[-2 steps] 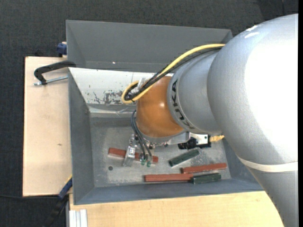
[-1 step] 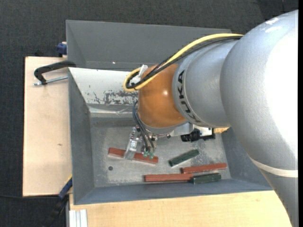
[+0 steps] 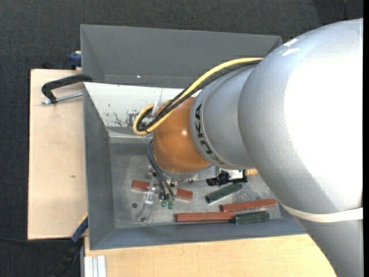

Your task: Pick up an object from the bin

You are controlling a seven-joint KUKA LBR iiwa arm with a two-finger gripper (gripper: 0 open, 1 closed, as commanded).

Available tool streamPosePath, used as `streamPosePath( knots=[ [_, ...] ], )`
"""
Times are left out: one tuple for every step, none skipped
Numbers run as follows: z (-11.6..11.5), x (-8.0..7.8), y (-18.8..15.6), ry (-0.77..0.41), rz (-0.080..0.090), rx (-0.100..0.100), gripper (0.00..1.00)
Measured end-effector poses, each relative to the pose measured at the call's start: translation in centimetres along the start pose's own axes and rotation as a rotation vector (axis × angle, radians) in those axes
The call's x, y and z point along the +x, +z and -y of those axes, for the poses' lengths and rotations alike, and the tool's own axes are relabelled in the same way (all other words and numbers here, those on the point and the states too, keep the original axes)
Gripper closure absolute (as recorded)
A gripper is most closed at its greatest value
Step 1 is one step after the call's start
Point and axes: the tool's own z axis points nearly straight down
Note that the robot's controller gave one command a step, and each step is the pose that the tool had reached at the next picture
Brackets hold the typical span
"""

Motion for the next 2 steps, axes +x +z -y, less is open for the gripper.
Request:
streamPosePath(
  knots=[
    [-0.15, 0.25, 0.41, -0.001, -0.001, 0.0, 1.0],
    [-0.14, 0.24, 0.41, -0.001, -0.001, 0.0, 1.0]
  ],
)
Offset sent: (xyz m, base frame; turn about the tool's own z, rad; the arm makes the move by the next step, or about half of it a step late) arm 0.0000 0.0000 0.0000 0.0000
